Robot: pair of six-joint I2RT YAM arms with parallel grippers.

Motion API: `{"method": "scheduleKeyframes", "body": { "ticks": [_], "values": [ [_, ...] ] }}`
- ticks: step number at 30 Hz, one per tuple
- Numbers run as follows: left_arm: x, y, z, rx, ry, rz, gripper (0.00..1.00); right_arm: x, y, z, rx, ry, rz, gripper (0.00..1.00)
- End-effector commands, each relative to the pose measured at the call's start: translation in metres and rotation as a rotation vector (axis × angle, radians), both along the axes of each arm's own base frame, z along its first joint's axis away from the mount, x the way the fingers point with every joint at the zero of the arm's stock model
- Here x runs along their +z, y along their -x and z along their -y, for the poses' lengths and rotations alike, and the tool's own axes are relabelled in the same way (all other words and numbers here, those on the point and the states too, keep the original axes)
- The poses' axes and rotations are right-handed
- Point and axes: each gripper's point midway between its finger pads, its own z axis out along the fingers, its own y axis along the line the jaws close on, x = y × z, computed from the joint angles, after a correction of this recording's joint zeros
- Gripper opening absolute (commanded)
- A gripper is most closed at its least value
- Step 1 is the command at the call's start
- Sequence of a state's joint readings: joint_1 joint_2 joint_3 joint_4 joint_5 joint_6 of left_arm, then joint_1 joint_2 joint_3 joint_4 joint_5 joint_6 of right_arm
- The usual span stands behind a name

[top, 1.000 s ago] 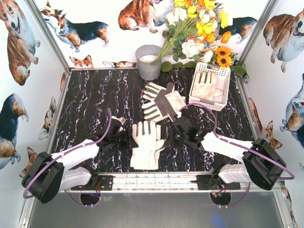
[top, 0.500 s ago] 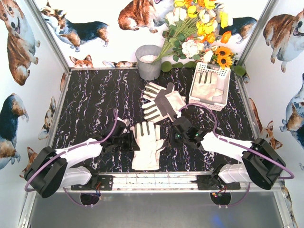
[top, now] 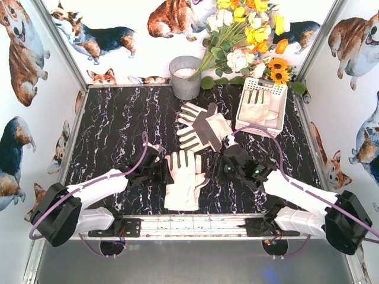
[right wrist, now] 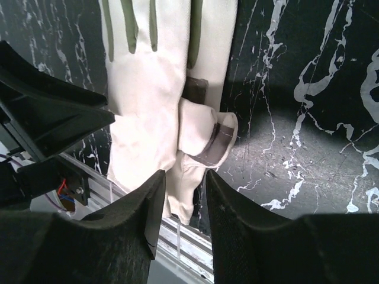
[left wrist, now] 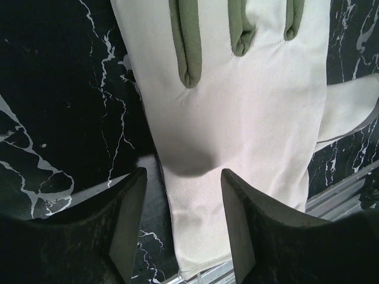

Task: Put the gloves into the storage basket
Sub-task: Pair the glove with the glove.

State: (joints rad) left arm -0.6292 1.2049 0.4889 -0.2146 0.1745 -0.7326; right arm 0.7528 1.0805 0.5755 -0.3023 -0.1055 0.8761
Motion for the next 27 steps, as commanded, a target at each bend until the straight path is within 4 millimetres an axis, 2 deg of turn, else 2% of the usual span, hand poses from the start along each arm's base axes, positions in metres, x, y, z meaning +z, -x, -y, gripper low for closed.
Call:
{"method": "scheduleKeyframes", "body": {
  "ticks": [1,6,11,25,27],
  "values": [
    [0.013,-0.014,0.001,-0.007,-0.015,0.061,0.48,0.024,-0.010,-0.006,-0.032,-0.054,0.056,0.36],
    [0.009,-0.022,0.000,0.002,-0.023,0.057,0.48,0.022,-0.015,-0.019,-0.012,-0.080,0.044,0.32],
    [0.007,-0.028,0.002,0.003,-0.016,0.057,0.48,0.004,-0.022,-0.029,0.007,-0.043,0.005,0.31],
    [-0.004,-0.027,0.005,-0.018,-0.014,0.028,0.44,-0.020,-0.027,-0.035,0.009,-0.016,-0.037,0.30],
    [-0.004,-0.027,0.005,-0.019,-0.012,0.028,0.43,-0.020,-0.027,-0.037,0.013,-0.023,-0.040,0.27]
  ]
}}
